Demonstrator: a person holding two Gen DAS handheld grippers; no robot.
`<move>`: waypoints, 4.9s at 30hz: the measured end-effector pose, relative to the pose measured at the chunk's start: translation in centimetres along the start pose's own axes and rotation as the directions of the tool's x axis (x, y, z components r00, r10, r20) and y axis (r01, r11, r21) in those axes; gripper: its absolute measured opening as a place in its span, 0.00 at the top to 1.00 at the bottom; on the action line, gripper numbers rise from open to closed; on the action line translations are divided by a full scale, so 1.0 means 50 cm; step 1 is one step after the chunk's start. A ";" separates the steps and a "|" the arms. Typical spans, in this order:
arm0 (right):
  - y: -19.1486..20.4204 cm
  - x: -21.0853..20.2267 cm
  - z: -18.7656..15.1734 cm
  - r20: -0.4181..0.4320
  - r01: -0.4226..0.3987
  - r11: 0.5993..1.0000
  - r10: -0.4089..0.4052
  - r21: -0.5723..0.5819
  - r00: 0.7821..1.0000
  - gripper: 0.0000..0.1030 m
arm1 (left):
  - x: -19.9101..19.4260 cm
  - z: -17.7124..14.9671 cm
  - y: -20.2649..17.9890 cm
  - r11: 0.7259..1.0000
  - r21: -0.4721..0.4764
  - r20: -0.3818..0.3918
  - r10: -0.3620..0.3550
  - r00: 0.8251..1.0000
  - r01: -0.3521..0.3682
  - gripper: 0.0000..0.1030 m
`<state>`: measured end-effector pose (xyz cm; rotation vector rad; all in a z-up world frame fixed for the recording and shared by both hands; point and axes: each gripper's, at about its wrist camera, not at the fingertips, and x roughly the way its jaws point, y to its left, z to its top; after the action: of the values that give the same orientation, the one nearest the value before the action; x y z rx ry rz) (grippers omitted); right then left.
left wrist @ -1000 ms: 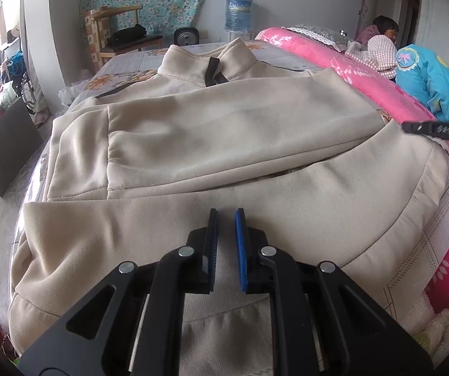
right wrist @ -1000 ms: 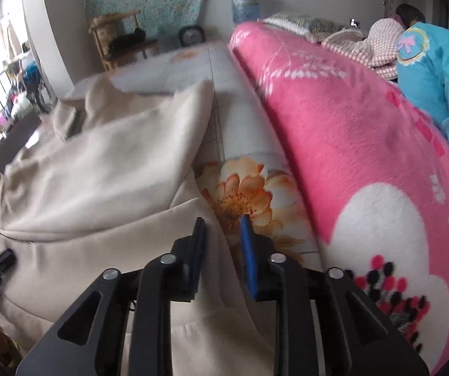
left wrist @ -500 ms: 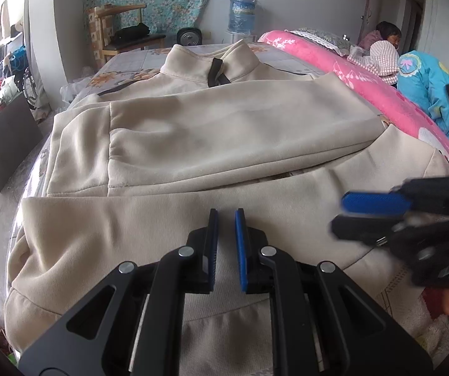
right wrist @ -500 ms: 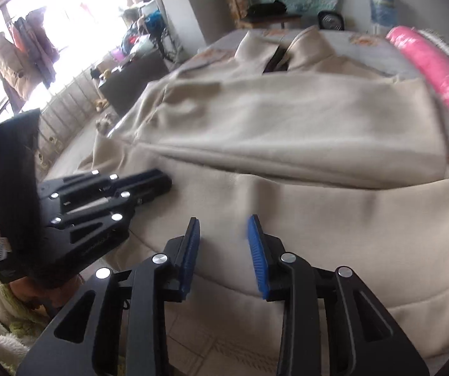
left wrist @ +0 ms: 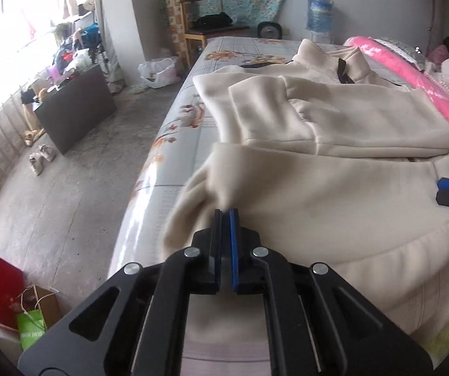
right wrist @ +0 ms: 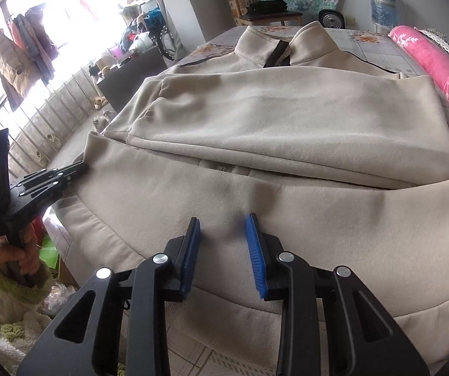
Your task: Fold large clothes
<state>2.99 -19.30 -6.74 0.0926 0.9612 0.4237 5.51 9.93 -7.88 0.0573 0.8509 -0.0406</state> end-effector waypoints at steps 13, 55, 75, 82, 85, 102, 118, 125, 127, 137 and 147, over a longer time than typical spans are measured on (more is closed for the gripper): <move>0.003 -0.001 0.001 -0.007 0.011 1.000 -0.011 -0.004 1.000 0.71 | 0.032 0.039 -0.054 0.995 0.009 -0.028 -0.098 0.995 0.098 0.59; 0.007 -0.036 -0.034 -0.063 0.175 0.983 -0.178 -0.058 0.982 0.19 | 0.013 0.007 -0.187 0.966 0.174 -0.075 -0.181 0.981 0.192 0.19; -0.025 -0.081 0.009 -0.012 0.177 0.982 -0.177 0.072 0.984 0.16 | -0.002 0.030 -0.169 0.972 0.153 -0.103 -0.166 0.981 0.180 0.19; -0.056 -0.074 0.018 -0.020 0.194 0.971 -0.193 0.140 0.981 0.16 | 0.007 0.045 -0.165 0.978 0.152 -0.108 -0.127 0.986 0.143 0.19; -0.063 -0.071 0.017 -0.028 0.199 0.968 -0.197 0.151 0.980 0.16 | 0.022 0.041 -0.168 0.980 0.155 -0.130 -0.106 0.986 0.126 0.19; -0.051 -0.056 0.002 -0.054 0.201 0.970 -0.196 0.133 0.979 0.16 | 0.030 0.034 -0.160 0.983 0.121 -0.134 -0.119 0.984 0.136 0.16; -0.118 -0.134 0.080 0.029 0.131 0.977 -0.138 0.166 0.990 0.16 | -0.067 0.166 -0.139 0.981 0.185 0.031 -0.072 0.997 0.065 0.16; -0.178 -0.166 0.209 0.103 0.081 0.981 -0.100 0.174 0.990 0.16 | -0.044 0.339 -0.157 0.981 0.153 0.071 -0.128 0.989 0.116 0.16; -0.198 -0.165 0.257 0.121 0.058 0.983 -0.080 0.176 0.989 0.16 | -0.019 0.392 -0.166 0.982 0.126 0.073 -0.152 0.986 0.142 0.16; -0.295 0.045 0.556 0.016 0.051 0.981 -0.055 0.185 0.998 0.16 | 0.240 0.623 -0.251 0.987 0.011 -0.039 -0.159 0.986 0.160 0.19; -0.362 0.299 0.641 -0.214 0.141 0.969 -0.096 0.203 0.972 0.44 | 0.472 0.634 -0.287 0.982 -0.002 -0.244 -0.184 0.952 0.190 0.87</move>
<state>42.01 -26.49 -4.63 0.1911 1.2064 0.2181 44.01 -6.79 -5.25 0.0016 1.1001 -0.2250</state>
